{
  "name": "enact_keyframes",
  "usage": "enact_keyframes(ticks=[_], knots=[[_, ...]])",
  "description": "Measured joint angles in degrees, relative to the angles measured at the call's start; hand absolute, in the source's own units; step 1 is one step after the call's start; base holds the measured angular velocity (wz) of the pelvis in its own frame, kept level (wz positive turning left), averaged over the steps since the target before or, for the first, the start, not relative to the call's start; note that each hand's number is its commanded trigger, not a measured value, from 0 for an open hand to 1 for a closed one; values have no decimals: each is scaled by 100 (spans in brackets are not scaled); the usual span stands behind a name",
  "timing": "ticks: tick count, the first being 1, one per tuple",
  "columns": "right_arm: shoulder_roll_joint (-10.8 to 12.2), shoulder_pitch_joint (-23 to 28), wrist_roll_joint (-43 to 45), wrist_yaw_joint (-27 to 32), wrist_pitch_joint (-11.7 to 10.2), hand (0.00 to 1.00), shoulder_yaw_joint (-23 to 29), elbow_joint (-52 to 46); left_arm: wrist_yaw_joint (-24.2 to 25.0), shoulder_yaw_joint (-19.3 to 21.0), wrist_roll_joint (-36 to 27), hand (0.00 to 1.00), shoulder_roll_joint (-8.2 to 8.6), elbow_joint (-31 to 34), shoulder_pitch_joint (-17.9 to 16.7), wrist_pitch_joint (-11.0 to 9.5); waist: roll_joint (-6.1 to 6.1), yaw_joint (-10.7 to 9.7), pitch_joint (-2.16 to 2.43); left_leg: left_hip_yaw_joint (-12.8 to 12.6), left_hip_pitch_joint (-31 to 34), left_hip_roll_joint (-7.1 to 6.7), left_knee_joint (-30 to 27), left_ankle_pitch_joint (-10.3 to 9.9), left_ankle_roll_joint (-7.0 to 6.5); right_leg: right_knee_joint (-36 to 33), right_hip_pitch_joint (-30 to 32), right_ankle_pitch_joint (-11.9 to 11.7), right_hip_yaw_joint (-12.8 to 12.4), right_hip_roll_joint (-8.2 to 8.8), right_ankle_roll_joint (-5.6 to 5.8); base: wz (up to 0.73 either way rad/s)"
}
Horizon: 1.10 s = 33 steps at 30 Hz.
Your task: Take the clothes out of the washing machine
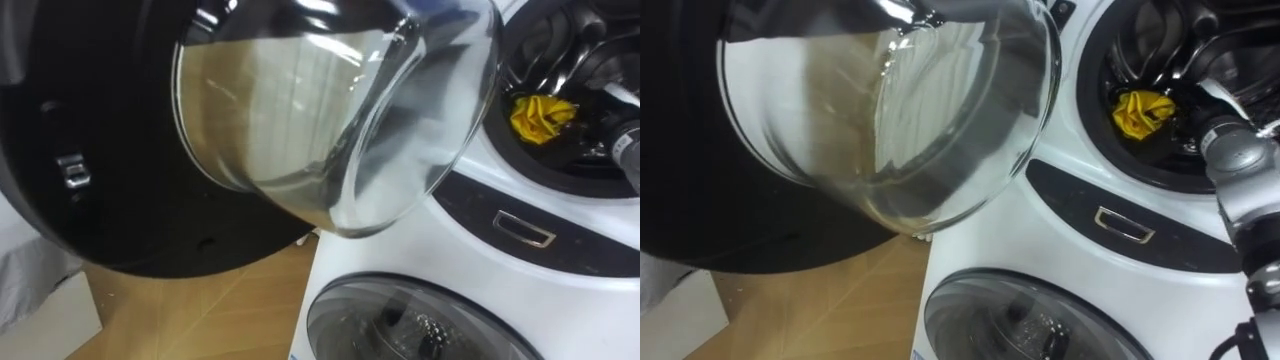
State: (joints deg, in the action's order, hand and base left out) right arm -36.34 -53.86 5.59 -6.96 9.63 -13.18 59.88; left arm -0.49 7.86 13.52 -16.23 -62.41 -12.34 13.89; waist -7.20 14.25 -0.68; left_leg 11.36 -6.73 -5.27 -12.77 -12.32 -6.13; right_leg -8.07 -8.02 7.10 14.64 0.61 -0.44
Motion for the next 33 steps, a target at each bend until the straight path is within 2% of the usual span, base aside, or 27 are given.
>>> enact_keyframes(ticks=[4,5,6,11,13,15,17,20,33], knots=[[46,60,-327,-133,47,0,80,-21,-2,-32,-36,0,7,19,78,131,13,-89,4,-13,0,24,-1,-1,7,19,-10,-8,-22,-27,-12,0],[95,173,-551,-131,26,17,183,-63,-9,-10,-46,0,12,19,144,176,20,-122,4,-14,-12,34,-4,-4,13,32,-29,-17,-36,-39,-24,0],[103,244,-594,-131,16,100,201,-140,-17,-10,-45,0,15,19,183,201,24,-126,6,-14,-25,43,-3,-7,18,31,-41,-20,-33,-43,-28,0],[302,322,-524,-134,-1,100,222,-295,-125,-135,-45,0,117,-160,791,308,101,-131,1,-7,-94,98,9,-19,76,36,-109,-19,-33,-95,-34,0],[307,334,-525,-139,-7,100,369,-324,-122,-139,-46,0,198,-202,911,328,140,-139,-2,-6,-93,108,10,-19,85,38,-113,-19,-23,-106,-40,2],[286,381,-531,-138,8,100,508,-419,-106,-140,-61,0,237,-183,927,328,158,-148,1,-2,-89,125,15,-24,93,38,-112,-19,-11,-116,-40,5],[263,399,-580,-112,41,100,800,-421,-103,-133,-242,0,198,-188,927,361,158,-140,1,19,-85,156,22,-40,111,38,-107,-19,-10,-145,-41,6],[247,398,-711,-113,43,100,968,-431,-97,-129,-431,0,164,-229,938,422,157,-156,1,45,-95,188,37,-46,120,45,-103,-18,-8,-173,-42,3],[314,327,-780,-14,0,100,1044,-450,12,-155,-960,0,148,-237,1164,432,138,-184,-2,23,-162,197,115,-45,121,48,-111,61,-33,-167,-79,-2]])
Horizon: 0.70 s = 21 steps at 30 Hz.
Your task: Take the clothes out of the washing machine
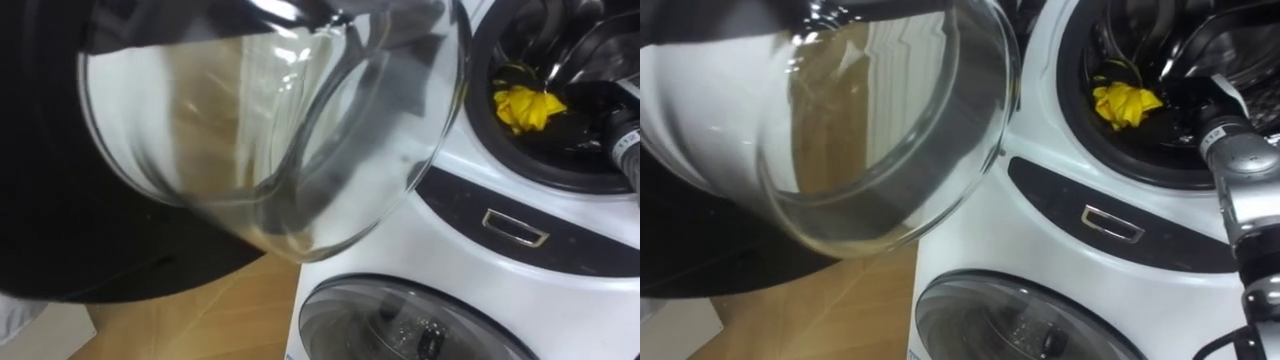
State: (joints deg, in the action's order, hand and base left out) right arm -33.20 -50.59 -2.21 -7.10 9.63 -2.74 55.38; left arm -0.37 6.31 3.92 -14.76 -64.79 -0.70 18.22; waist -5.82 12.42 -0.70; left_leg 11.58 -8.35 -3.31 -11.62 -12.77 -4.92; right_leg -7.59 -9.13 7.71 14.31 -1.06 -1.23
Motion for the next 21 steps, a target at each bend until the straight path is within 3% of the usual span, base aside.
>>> enact_keyframes(ticks=[15,21], knots=[[71,1,-20,11,-32,100,0,3,1,-88,-2,0,-2,-68,-1,-68,-61,50,2,-89,-34,40,35,0,3,1,7,15,-18,-1,-4,-3],[136,16,-452,215,-39,100,-120,-227,-43,-86,-86,0,-19,-133,-11,-135,-75,45,5,-210,-25,63,14,-1,6,-2,37,19,-228,-18,-11,-11]])
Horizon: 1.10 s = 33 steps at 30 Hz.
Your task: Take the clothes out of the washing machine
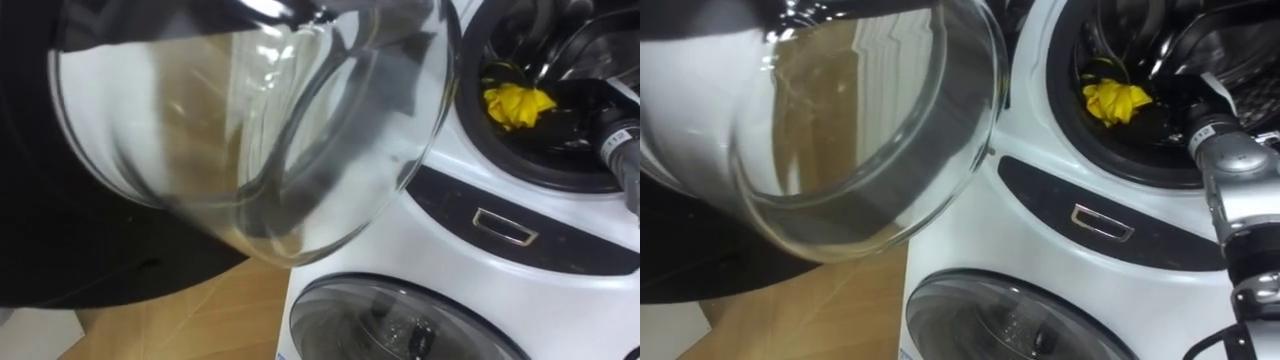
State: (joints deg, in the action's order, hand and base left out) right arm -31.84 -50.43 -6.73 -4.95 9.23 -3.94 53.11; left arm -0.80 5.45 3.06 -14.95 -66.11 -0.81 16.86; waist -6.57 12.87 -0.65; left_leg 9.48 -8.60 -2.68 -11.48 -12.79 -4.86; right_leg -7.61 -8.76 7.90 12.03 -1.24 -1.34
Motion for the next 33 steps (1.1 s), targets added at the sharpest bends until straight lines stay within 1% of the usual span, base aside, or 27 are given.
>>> enact_keyframes(ticks=[2,3,4,5,6,8,9,10,11,12,13,14,15,16,17,18,19,20,21,22,23,25,27,28,30,33], knots=[[55,31,6,203,72,100,-45,-394,-38,2,-125,0,-10,31,2,-103,17,-27,24,-138,78,4,1,0,0,-15,122,2,-93,0,-3,-27],[75,72,7,272,107,100,-48,-575,-38,2,-126,0,-8,44,5,-116,7,-42,44,-144,111,1,1,0,0,-13,166,2,-101,2,-3,-25],[87,267,70,379,157,100,-50,-1061,-38,-1,-128,0,-4,70,7,-146,41,-109,46,-165,127,-4,11,0,0,-10,216,1,-126,5,-5,-10],[126,566,260,517,178,100,-14,-1645,-40,1,-127,0,-4,80,4,-170,97,-165,64,-234,150,-8,19,2,2,-17,258,1,-188,6,-5,-10],[134,736,368,582,208,100,39,-1979,-48,-3,-127,0,-3,96,5,-181,120,-188,84,-294,166,-6,20,2,2,-19,296,1,-243,4,-5,-16],[179,1329,619,695,338,100,147,-3246,-175,-3,-165,0,-12,105,7,-197,229,-212,148,-393,206,-6,11,3,5,-22,357,-2,-325,4,-10,-25],[209,1480,681,691,345,100,145,-3578,-205,-4,-179,0,-21,104,5,-199,237,-216,155,-493,207,-7,-35,4,6,-17,335,-10,-415,11,-22,-17],[350,1817,692,682,367,100,82,-4189,-265,-22,-351,0,-61,94,-5,-206,176,-252,128,-772,462,-64,-510,-67,215,18,221,-37,-793,129,-65,8],[478,2165,714,738,402,100,110,-4664,-282,-102,-423,0,-65,94,35,-244,87,-429,134,-940,781,-95,-472,-100,310,11,191,-36,-1266,226,-64,31],[464,2267,715,759,409,100,179,-4815,-282,-170,-424,0,-49,93,110,-276,86,-510,132,-966,961,-49,-182,-6,322,-20,206,-28,-1357,235,-52,35],[439,2358,696,751,481,100,279,-4998,-284,-337,-497,0,-41,104,212,-360,60,-487,159,-1327,1176,91,-13,515,138,-162,282,153,-1432,287,178,-32],[465,2411,670,728,579,100,239,-5188,-300,-389,-592,0,-19,106,185,-405,50,-438,186,-1469,1015,84,19,525,121,-224,338,256,-1381,317,309,-60],[465,2497,646,707,587,100,199,-5314,-299,-390,-597,0,-4,105,181,-404,82,-439,170,-1444,949,90,31,525,121,-209,320,277,-1314,309,311,-91],[465,2645,583,653,587,100,85,-5592,-298,-391,-597,0,5,106,181,-414,125,-433,140,-1200,822,117,63,525,122,-175,396,288,-1289,263,267,-81],[473,2688,557,576,586,100,-61,-5886,-292,-351,-589,0,5,104,182,-425,156,-449,121,-880,768,140,77,504,156,-5,589,173,-1301,233,199,-82],[475,2686,564,534,586,100,-142,-6028,-283,-332,-586,0,3,105,182,-432,140,-473,134,-826,751,138,77,474,206,102,645,-20,-1303,242,214,-49],[491,2737,585,462,579,100,-230,-6303,-273,-300,-593,0,37,102,199,-455,189,-580,115,-780,675,147,111,395,304,-30,689,-199,-1124,247,78,0],[489,2755,584,406,582,100,-326,-6419,-254,-300,-612,0,80,105,192,-489,266,-691,129,-885,552,201,232,395,306,-105,634,-197,-1013,204,83,15],[490,2756,584,379,584,100,-340,-6453,-245,-300,-647,0,82,113,181,-506,281,-711,119,-946,478,223,272,396,305,-115,598,-192,-1009,185,90,19],[490,2757,586,315,588,100,-342,-6497,-245,-284,-718,0,76,223,180,-524,268,-770,111,-979,418,248,296,396,305,-107,551,-183,-1013,160,99,6],[491,2760,586,247,590,100,-342,-6541,-246,-277,-801,0,74,329,128,-548,255,-788,106,-976,390,270,306,393,309,-119,540,-183,-1016,134,98,3],[491,2848,578,207,591,100,-336,-6652,-246,-297,-921,0,81,355,76,-533,228,-804,120,-977,378,281,308,386,320,-120,535,-183,-1001,115,98,-2],[491,2911,565,163,618,100,-332,-6784,-245,-306,-966,0,88,362,31,-511,211,-838,115,-983,378,282,308,382,326,-119,534,-183,-945,115,98,0],[491,2915,539,148,678,100,-330,-6833,-245,-306,-976,0,86,361,14,-501,204,-858,113,-995,380,282,309,382,327,-117,534,-183,-883,117,98,0],[490,2917,501,145,744,100,-318,-6905,-245,-307,-975,0,80,363,13,-485,190,-880,112,-1110,396,288,319,380,328,-118,564,-183,-890,117,98,-3],[491,2970,503,136,844,100,-314,-7057,-245,-342,-966,0,97,363,5,-480,182,-886,104,-1167,404,287,331,377,330,-113,586,-183,-894,112,97,-6]])
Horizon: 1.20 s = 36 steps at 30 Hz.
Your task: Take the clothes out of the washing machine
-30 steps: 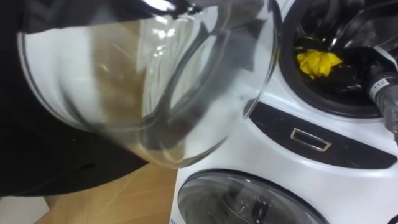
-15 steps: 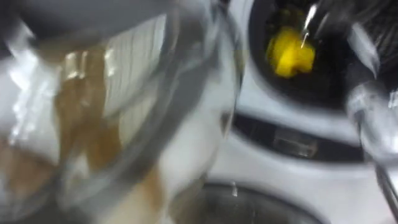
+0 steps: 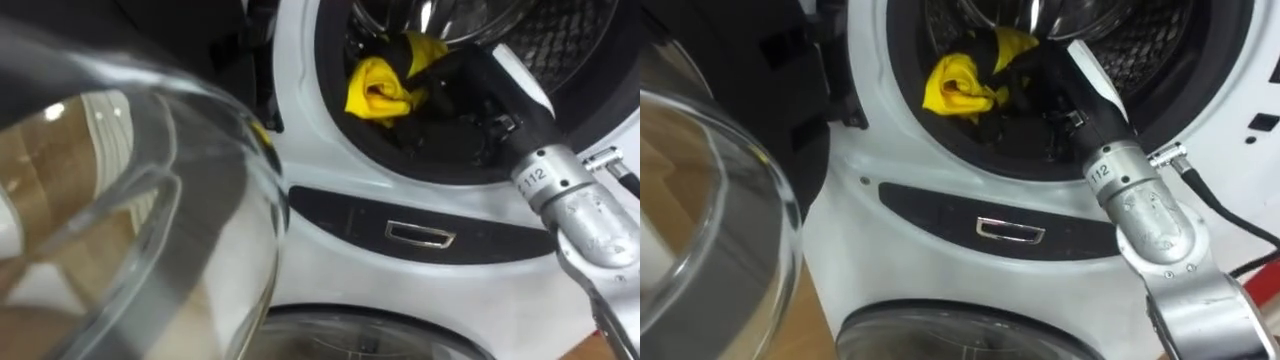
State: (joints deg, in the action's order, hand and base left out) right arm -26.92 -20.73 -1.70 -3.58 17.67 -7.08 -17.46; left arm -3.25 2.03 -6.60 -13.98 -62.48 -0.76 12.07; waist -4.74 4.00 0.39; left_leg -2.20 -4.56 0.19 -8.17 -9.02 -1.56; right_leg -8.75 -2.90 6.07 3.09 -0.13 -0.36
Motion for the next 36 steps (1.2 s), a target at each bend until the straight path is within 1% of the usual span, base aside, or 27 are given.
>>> enact_keyframes(ticks=[4,6,7,8,10,11,14,16,21,24,26,28,30,32,34,35,36], knots=[[2,377,30,-169,58,100,124,-519,0,3,1,0,3,9,-59,-8,9,-29,-5,-110,-11,1,6,-19,7,2,15,1,-63,-28,-1,-7],[2,512,22,-303,59,100,204,-677,0,3,3,0,6,66,-107,-44,45,-47,-20,-196,-10,7,7,-106,8,0,33,5,-95,-77,-8,-15],[18,537,16,-372,59,100,214,-745,0,11,3,0,-7,79,-133,-102,59,-50,-26,-256,0,39,9,-203,-25,-5,69,48,-143,-113,-62,-29],[29,585,-11,-436,60,100,213,-789,-2,14,4,0,-3,85,-173,-128,53,-52,-24,-290,14,35,-6,-206,-27,-6,74,53,-138,-111,-70,-25],[30,653,-29,-509,60,100,220,-857,8,2,0,0,10,177,-277,-138,70,-118,-18,-293,14,28,-24,-209,-30,-22,62,53,-132,-106,-69,-6],[36,673,-49,-540,59,100,222,-890,7,4,1,0,3,199,-330,-173,69,-182,-18,-292,18,25,-42,-210,-31,-32,69,53,-131,-107,-69,0],[71,821,-257,-617,59,100,382,-991,4,3,2,0,19,224,-456,-205,90,-226,-20,-288,8,33,-58,-210,-31,-96,116,53,-122,-111,-69,0],[71,897,-306,-663,55,100,458,-1028,4,3,22,0,17,224,-497,-207,96,-242,-16,-289,9,33,-58,-210,-31,-97,123,53,-116,-112,-70,0],[73,907,-423,-670,47,100,546,-1079,4,4,70,0,16,239,-515,-231,102,-300,-10,-287,12,28,-58,-210,-31,-100,123,53,-110,-107,-69,0],[74,943,-503,-654,47,100,687,-1159,4,25,77,0,15,239,-543,-253,110,-369,-7,-288,14,25,-55,-210,-31,-100,125,53,-114,-108,-69,0],[75,1149,-612,-631,26,100,932,-1287,7,30,109,0,15,285,-584,-269,127,-377,5,-287,12,27,-49,-210,-31,-97,126,53,-120,-110,-69,0],[75,1341,-908,-599,-66,100,1109,-1370,7,31,108,0,25,332,-644,-282,155,-387,10,-286,1,27,-47,-210,-31,-92,111,53,-116,-109,-69,0],[74,1491,-1184,-555,-67,100,1315,-1423,7,95,111,0,66,422,-735,-287,181,-407,15,-287,-4,25,-47,-210,-31,-95,109,53,-116,-107,-69,0],[74,1547,-1451,-409,-67,100,1583,-1428,7,236,111,0,116,550,-940,-347,203,-522,22,-289,-3,26,-50,-210,-32,-98,104,53,-126,-110,-70,0],[74,1568,-1745,-262,-70,100,1784,-1441,5,238,108,0,118,566,-1067,-364,215,-606,27,-319,-13,34,-51,-210,-31,-99,94,53,-133,-118,-70,-5],[74,1589,-1924,-160,-98,100,1858,-1449,-1,238,112,0,120,569,-1141,-372,218,-676,27,-332,-7,38,-51,-210,-30,-101,92,54,-135,-122,-70,-6],[74,1604,-1991,-139,-120,100,1892,-1449,-2,241,121,0,121,569,-1170,-377,223,-701,25,-342,-5,40,-51,-209,-30,-101,93,54,-135,-122,-70,-8]])
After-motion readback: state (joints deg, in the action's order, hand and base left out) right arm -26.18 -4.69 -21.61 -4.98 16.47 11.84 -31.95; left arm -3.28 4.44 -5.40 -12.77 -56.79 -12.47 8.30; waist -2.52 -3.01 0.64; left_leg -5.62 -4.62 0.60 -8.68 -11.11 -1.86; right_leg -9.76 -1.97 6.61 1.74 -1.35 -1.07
